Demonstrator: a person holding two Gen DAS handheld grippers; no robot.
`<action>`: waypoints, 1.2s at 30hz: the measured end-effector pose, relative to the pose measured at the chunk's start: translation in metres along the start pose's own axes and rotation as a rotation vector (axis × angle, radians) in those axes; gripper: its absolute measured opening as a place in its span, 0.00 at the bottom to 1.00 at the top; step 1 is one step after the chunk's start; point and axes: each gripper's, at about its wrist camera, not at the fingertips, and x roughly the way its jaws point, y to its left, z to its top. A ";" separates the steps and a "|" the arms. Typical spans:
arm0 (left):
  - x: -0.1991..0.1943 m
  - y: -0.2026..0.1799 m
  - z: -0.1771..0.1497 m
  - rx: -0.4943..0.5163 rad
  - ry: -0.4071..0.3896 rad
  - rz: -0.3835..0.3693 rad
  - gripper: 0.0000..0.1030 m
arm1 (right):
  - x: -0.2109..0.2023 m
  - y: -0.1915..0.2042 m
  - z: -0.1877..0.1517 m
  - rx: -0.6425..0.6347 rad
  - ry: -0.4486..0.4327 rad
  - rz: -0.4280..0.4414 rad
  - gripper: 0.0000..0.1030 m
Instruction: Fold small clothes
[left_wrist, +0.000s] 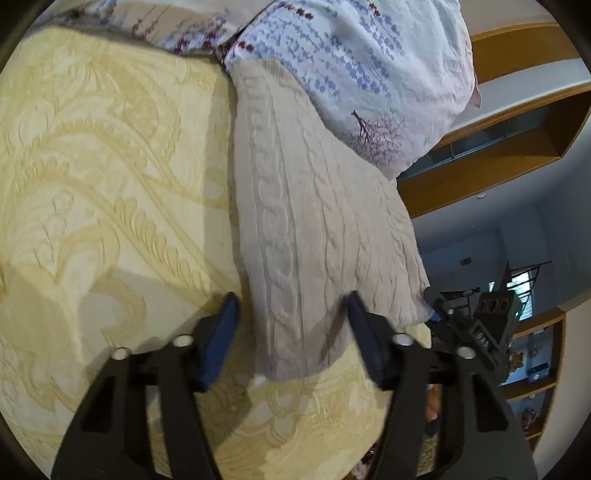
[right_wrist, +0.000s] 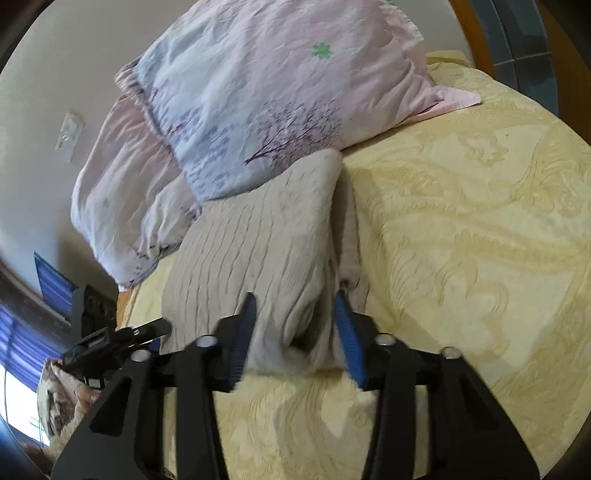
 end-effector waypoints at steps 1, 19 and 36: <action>0.001 0.002 -0.002 -0.009 0.006 -0.014 0.41 | 0.001 0.001 -0.002 -0.015 0.004 -0.005 0.14; -0.008 0.006 -0.020 0.008 0.007 -0.053 0.26 | -0.007 -0.018 -0.010 0.020 -0.008 -0.092 0.16; -0.014 0.000 0.033 -0.008 -0.085 0.015 0.73 | 0.039 -0.030 0.051 0.149 -0.022 -0.044 0.09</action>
